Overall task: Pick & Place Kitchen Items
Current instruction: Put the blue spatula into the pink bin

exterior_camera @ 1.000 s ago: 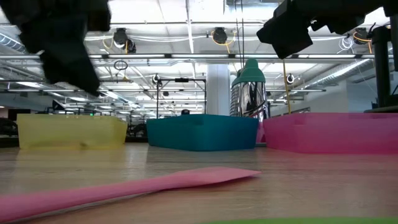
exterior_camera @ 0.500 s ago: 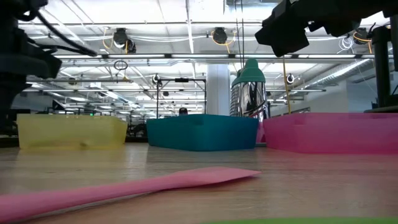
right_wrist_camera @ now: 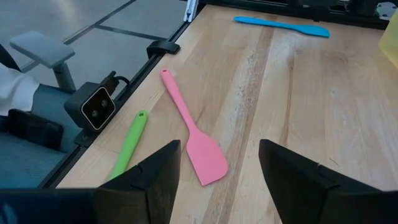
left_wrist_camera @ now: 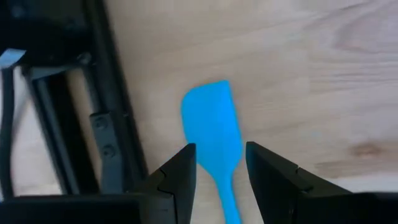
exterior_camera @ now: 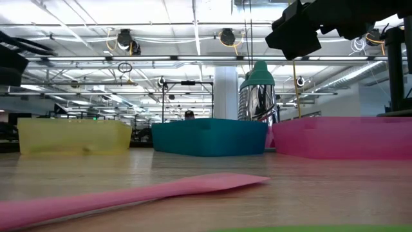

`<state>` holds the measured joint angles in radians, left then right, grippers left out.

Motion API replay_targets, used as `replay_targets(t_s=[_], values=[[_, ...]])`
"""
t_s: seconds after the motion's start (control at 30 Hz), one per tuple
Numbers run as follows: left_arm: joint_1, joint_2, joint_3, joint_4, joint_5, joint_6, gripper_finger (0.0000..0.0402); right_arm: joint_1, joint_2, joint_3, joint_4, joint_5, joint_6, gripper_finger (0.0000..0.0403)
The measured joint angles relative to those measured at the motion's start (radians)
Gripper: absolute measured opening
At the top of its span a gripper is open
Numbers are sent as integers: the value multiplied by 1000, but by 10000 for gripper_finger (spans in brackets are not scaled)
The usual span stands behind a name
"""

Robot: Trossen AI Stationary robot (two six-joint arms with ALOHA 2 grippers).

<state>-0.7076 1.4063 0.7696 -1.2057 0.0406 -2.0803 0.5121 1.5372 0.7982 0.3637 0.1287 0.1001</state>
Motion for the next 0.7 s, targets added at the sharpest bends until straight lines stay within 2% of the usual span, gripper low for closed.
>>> replay_targets(t_s=[0.3, 0.57, 0.7], values=[[-56, -1, -17, -11, 27, -70, 145, 0, 0, 0, 2, 0, 0, 210], [-54, -5, -161, 176, 58, -58, 145, 0, 0, 0, 2, 0, 0, 210], [-50, -8, -171, 207, 54, -58, 145, 0, 0, 0, 4, 0, -2, 210]])
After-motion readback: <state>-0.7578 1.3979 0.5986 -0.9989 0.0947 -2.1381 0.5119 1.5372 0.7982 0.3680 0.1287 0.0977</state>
